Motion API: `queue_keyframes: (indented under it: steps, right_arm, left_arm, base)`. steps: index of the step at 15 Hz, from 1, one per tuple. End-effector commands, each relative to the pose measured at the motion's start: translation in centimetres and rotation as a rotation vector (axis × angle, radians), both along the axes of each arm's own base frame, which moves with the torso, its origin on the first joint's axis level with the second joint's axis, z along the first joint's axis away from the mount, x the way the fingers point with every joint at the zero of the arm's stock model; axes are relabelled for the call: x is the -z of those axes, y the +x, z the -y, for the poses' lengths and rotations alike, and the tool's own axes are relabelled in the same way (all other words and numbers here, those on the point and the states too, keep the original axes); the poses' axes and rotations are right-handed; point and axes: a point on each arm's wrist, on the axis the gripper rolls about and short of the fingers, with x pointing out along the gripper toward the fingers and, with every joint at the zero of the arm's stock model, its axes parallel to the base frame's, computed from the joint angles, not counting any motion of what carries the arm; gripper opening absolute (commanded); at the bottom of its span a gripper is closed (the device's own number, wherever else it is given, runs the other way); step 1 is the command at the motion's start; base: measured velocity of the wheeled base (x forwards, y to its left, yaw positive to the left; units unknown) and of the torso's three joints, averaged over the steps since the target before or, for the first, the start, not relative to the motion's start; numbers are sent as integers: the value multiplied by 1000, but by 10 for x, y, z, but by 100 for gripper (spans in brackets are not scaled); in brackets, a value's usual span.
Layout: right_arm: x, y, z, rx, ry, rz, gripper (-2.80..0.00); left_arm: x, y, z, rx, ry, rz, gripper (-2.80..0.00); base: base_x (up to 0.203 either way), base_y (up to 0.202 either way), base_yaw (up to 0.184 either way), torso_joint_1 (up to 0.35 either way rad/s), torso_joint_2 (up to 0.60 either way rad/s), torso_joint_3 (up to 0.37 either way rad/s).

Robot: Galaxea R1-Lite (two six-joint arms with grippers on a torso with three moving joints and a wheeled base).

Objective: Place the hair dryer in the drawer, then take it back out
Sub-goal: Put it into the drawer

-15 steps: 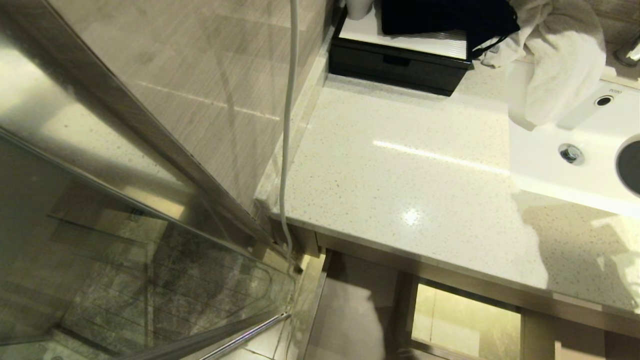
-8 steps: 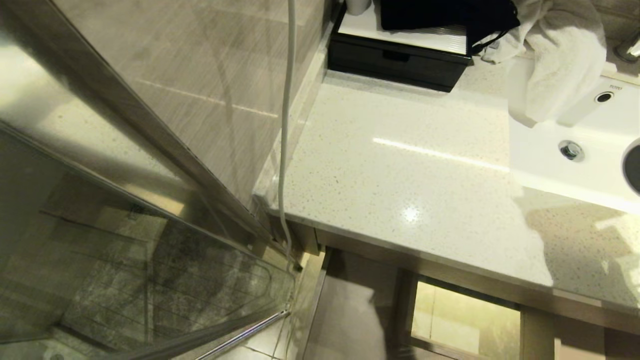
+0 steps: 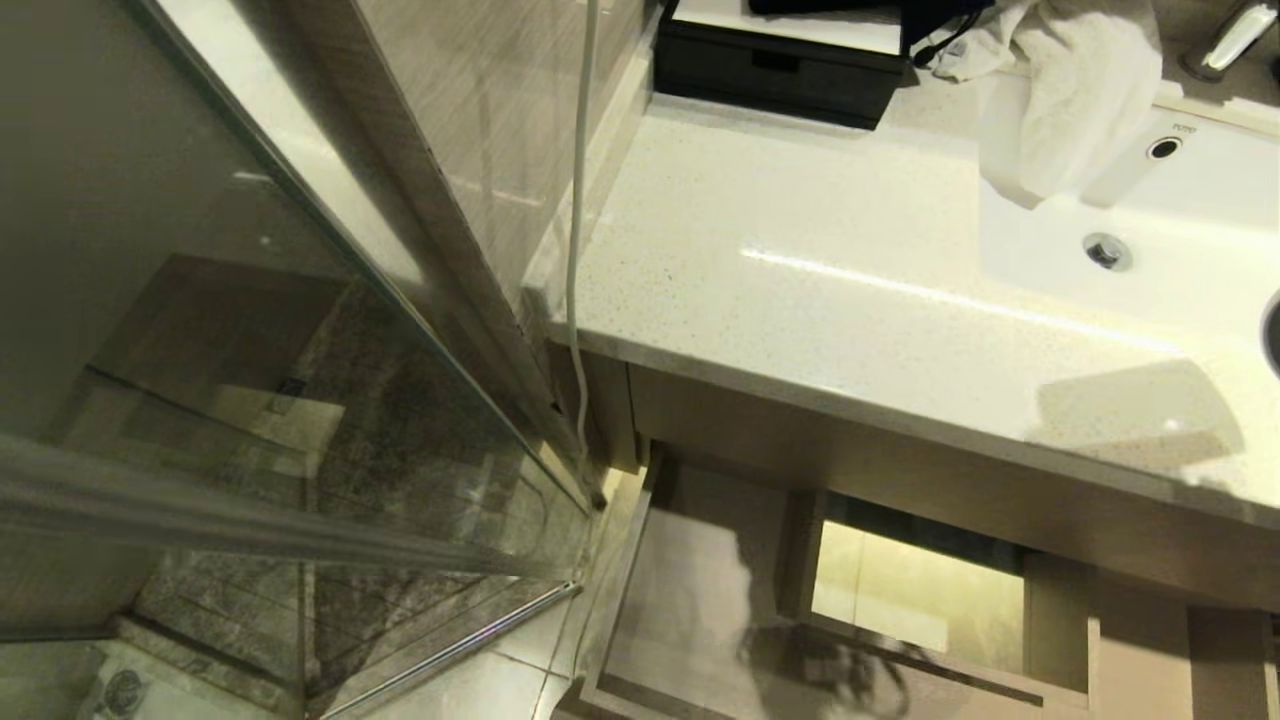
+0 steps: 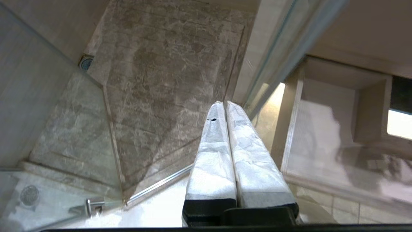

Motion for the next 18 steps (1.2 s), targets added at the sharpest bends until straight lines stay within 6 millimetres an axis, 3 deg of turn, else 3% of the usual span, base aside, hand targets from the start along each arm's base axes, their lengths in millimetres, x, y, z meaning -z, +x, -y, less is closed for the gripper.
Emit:
queue_keyframes:
  steps: [1, 18]
  right_arm:
    - [4, -6, 0, -2, -3, -6, -280]
    - [15, -6, 1, -23, -36, 54, -280]
  left_arm:
    - [0, 0, 0, 0, 1, 0, -280]
    - [0, 0, 0, 0, 0, 0, -280]
  base:
    - [0, 0, 0, -362, 217, -136]
    - [0, 0, 0, -301, 92, -211]
